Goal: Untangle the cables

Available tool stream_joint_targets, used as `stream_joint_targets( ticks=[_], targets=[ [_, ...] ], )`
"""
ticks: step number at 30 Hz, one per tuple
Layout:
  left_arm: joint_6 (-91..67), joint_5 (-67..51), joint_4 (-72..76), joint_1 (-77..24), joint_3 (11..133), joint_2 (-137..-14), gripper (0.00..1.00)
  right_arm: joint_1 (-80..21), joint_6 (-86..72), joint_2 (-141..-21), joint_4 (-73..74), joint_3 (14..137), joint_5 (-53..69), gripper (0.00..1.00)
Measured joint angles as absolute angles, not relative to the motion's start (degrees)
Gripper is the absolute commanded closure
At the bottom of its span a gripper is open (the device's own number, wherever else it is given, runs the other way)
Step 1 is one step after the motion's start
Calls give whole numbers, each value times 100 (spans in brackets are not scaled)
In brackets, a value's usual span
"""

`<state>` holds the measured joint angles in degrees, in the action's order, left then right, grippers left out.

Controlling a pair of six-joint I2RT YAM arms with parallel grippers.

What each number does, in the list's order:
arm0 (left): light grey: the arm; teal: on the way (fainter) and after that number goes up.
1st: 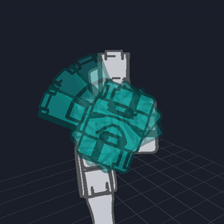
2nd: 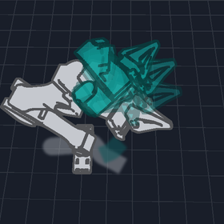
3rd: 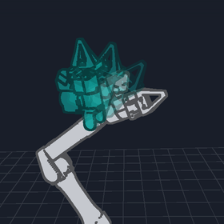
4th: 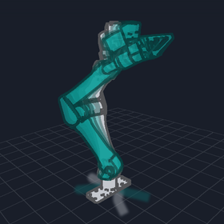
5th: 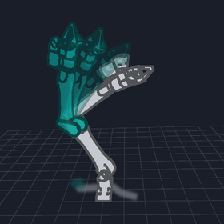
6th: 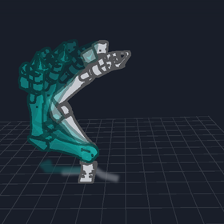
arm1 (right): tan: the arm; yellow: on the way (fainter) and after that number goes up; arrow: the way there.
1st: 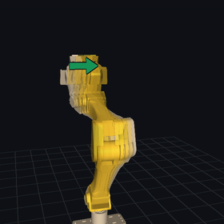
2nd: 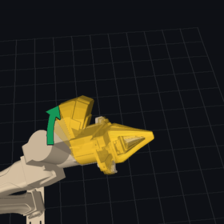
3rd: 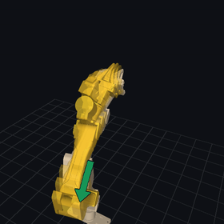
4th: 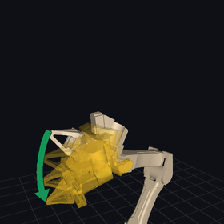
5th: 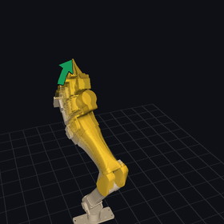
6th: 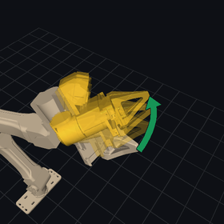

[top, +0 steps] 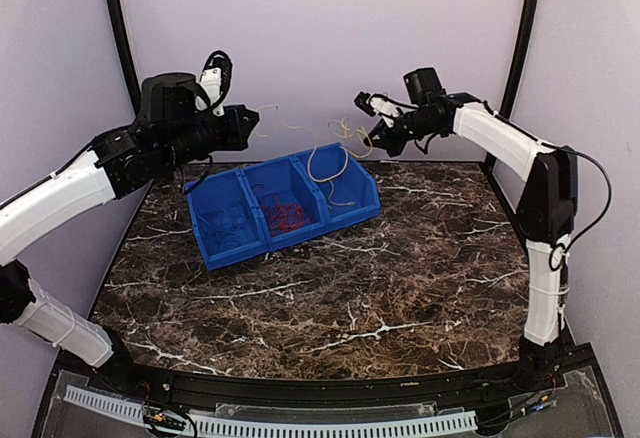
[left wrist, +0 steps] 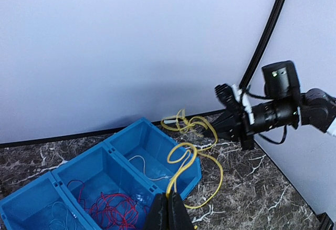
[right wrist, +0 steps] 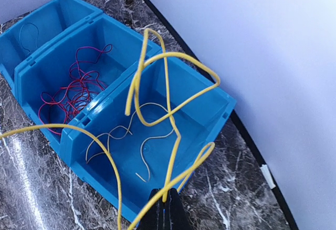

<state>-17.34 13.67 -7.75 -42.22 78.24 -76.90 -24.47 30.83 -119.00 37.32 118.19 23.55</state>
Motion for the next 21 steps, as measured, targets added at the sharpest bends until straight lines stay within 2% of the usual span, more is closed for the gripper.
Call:
stream_joint_targets(
  ticks=[3, 6, 10, 15, 21],
  targets=[
    [-1728, 1332, -414, -4222, 8088, -8154, 100, -2515, 2899, -12663, 3719, 12265, 2443, 89],
    [-1712, 1352, -38, -4204, 8265, -8661, 100, -2545, 2740, -13292, 3743, 12543, 2558, 74],
    [-1782, 1258, 244, -4064, 8711, -9596, 100, -2545, 2563, -13568, 3815, 12431, 2593, 61],
    [-1894, 939, 390, -3887, 9380, -10774, 100, -2495, 2515, -12626, 3651, 11284, 2394, 56],
    [-1968, 644, 469, -3846, 9992, -11552, 100, -2180, 2550, -10792, 3361, 9649, 2281, 55]
  ],
)
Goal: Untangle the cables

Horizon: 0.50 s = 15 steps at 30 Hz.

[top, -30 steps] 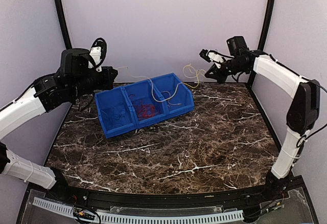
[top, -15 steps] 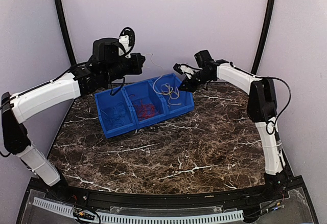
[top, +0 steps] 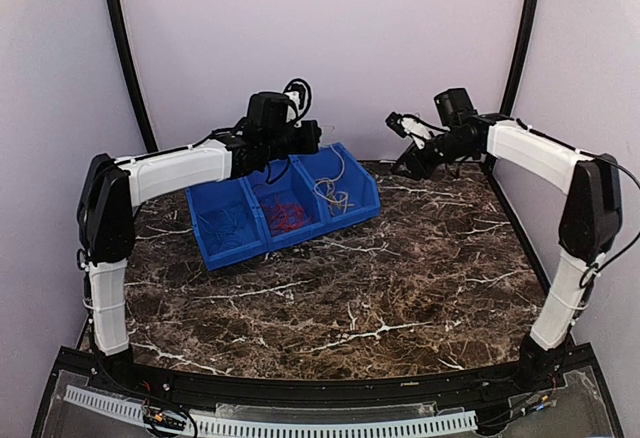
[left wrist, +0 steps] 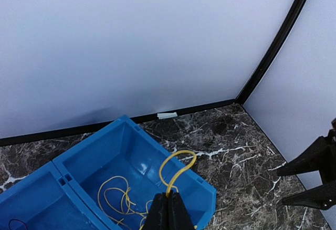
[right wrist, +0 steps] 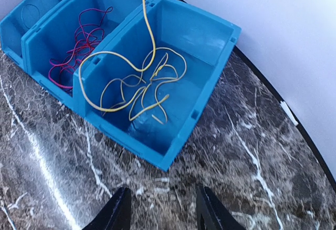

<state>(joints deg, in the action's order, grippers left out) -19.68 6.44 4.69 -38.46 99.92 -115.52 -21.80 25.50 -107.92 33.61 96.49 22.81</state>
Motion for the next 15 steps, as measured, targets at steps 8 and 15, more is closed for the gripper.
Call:
stream_joint_targets(
  ticks=[8, 15],
  targets=[
    [-1946, 259, 851, -3682, 11493, -12508, 100, -1962, 2530, -8941, 3048, 7743, 2075, 51],
    [-1925, 36, 1041, -3468, 11841, -13065, 100, -1911, 2539, -8523, 2956, 7046, 1820, 48]
  ],
)
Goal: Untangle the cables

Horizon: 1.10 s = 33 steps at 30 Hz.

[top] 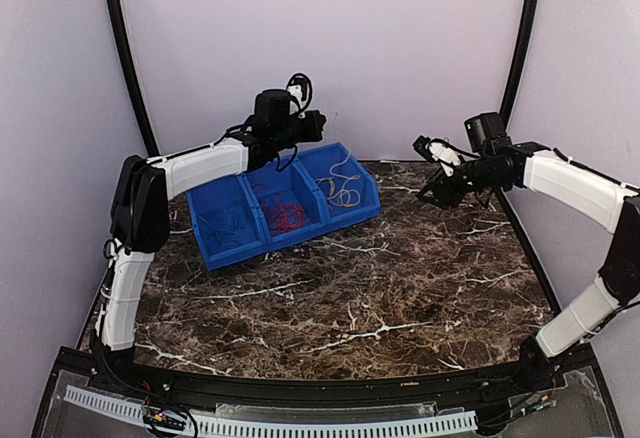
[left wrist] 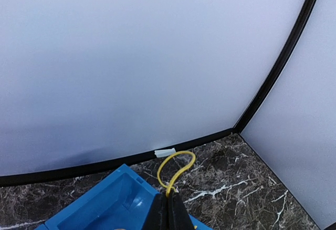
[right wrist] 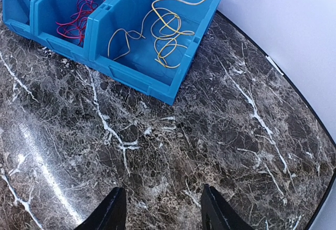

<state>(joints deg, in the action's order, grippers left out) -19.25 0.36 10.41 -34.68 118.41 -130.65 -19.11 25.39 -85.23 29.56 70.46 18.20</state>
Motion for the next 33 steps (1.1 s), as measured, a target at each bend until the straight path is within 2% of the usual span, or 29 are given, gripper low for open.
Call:
stream_joint_targets(
  ticks=[4, 6, 9, 12, 13, 16, 19, 21, 22, 23, 26, 33],
  targets=[
    [-1907, -139, 974, -3404, 11572, -13225, 98, -1852, 2536, -8202, 2987, 6886, 1776, 45],
    [-1905, -215, 902, -3404, 11459, -13255, 90, -1820, 2534, -8027, 2989, 6884, 1763, 42],
    [-1879, -349, 755, -3404, 11373, -13260, 65, -1737, 2491, -7747, 2987, 6884, 1745, 35],
    [-1894, -416, 661, -3404, 11373, -13253, 50, -1640, 2445, -7550, 2952, 6812, 1678, 21],
    [-1903, -412, 615, -3404, 11373, -13244, 40, -1625, 2418, -7524, 2947, 6777, 1649, 16],
    [-1863, -403, 399, -3409, 11334, -13179, 35, -1573, 2305, -7496, 2928, 6670, 1573, 2],
    [-1809, -375, 178, -3409, 11061, -12877, 34, -1518, 2147, -7481, 2926, 6639, 1518, 1],
    [-1752, -351, 49, -3409, 10733, -12521, 29, -1474, 2016, -7437, 2856, 6639, 1444, 1],
    [-1708, -336, -27, -3409, 10514, -12269, 8, -1452, 1931, -7411, 2810, 6641, 1380, 1],
    [-1680, -298, -60, -3409, 10280, -12005, 5, -1448, 1861, -7384, 2759, 6641, 1323, 1],
    [-1616, -80, -193, -3409, 9546, -11048, 1, -1446, 1559, -7325, 2545, 6683, 1068, 1],
    [-1629, 342, -611, -3409, 8324, -9011, 1, -1446, 956, -7330, 2235, 7150, 899, 2]
  ],
)
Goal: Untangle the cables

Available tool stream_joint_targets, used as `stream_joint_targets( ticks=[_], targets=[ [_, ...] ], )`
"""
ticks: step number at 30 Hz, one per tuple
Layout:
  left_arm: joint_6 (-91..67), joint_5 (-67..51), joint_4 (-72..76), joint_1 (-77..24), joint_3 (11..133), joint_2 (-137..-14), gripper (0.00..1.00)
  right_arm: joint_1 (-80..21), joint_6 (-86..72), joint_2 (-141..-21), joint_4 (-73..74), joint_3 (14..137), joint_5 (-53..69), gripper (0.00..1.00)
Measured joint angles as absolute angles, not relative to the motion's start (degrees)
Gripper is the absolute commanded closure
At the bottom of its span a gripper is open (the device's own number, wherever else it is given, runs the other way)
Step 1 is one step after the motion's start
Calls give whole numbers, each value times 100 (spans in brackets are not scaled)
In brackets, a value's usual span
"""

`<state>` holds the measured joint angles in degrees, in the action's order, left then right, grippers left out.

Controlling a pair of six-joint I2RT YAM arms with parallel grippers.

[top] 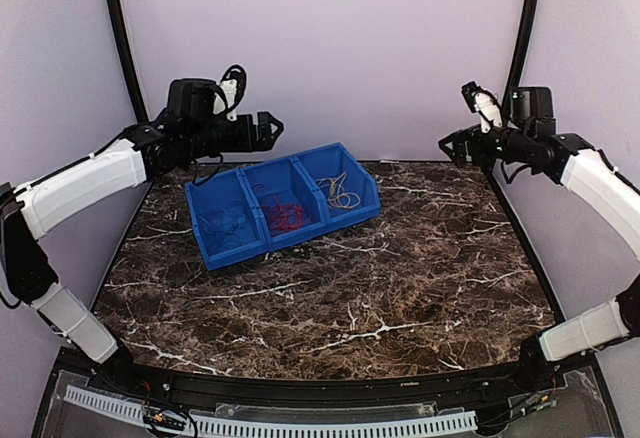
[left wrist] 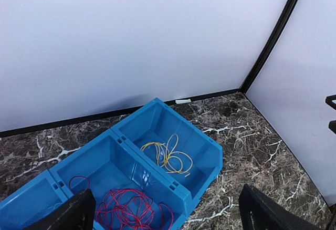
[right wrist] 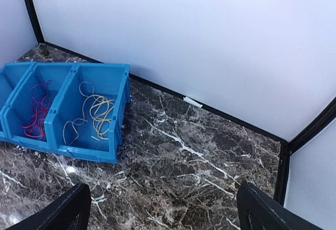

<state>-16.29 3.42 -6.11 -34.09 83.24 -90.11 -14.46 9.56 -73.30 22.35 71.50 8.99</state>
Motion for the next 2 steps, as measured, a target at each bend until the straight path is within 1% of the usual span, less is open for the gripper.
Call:
stream_joint_targets(
  ticks=[2],
  targets=[
    [-1667, 368, -749, -3409, 8042, -8628, 1, -1446, 860, -7334, 2152, 7238, 930, 1]
  ],
)
